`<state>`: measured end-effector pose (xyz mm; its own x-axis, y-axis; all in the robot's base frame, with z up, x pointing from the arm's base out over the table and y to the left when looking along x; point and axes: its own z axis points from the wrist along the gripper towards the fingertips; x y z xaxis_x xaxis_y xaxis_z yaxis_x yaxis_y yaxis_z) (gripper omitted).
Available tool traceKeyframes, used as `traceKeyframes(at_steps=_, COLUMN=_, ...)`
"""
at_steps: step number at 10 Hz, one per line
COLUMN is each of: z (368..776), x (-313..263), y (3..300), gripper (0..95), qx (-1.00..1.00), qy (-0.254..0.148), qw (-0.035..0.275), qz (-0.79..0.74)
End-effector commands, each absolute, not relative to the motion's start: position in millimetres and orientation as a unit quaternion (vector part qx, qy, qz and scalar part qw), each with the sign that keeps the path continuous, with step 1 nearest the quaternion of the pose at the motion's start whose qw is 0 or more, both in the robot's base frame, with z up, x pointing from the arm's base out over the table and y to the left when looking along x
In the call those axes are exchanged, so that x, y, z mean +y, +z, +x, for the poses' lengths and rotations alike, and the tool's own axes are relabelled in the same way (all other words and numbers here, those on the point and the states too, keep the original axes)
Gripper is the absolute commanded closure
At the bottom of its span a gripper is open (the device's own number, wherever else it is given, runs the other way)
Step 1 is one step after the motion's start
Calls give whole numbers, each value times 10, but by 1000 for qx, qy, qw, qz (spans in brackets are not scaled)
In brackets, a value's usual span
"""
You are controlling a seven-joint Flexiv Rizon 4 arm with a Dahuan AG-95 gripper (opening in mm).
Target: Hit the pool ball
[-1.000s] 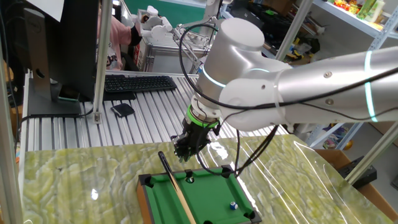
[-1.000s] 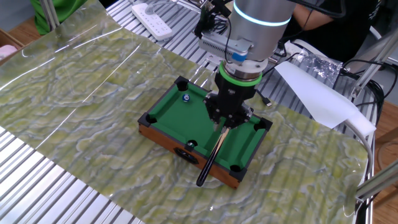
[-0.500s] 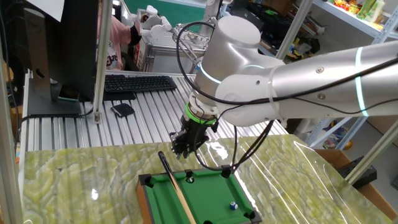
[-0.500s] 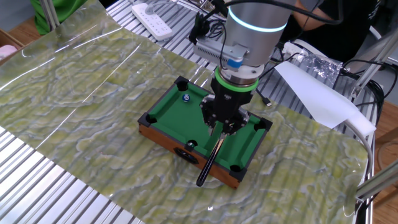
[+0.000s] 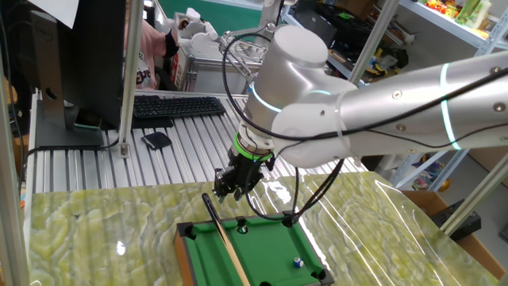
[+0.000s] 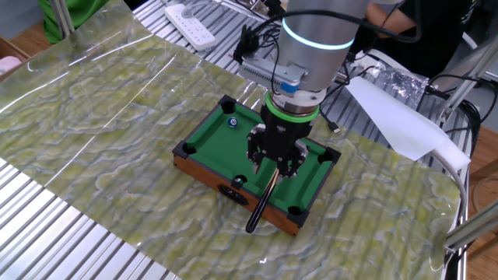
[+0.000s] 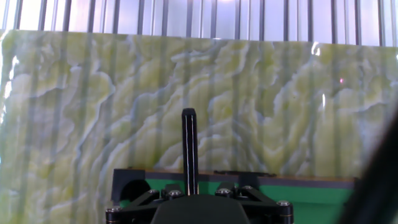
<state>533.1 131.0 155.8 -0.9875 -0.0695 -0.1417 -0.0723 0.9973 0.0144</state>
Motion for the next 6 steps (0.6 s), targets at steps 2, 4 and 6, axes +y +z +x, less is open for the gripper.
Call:
traceKeyframes(at_steps=2, z=5428, x=1311, y=1521, gripper=570, qx=997, qy=9, qw=71, qz=-33)
traceKeyframes(at_steps=4, z=5470, x=1302, y=1520, gripper=570, qx=997, qy=9, qw=70, qz=-33)
traceKeyframes(at_steps=6, z=5486, x=1299, y=1508, gripper=570, qx=997, qy=9, qw=70, qz=-32)
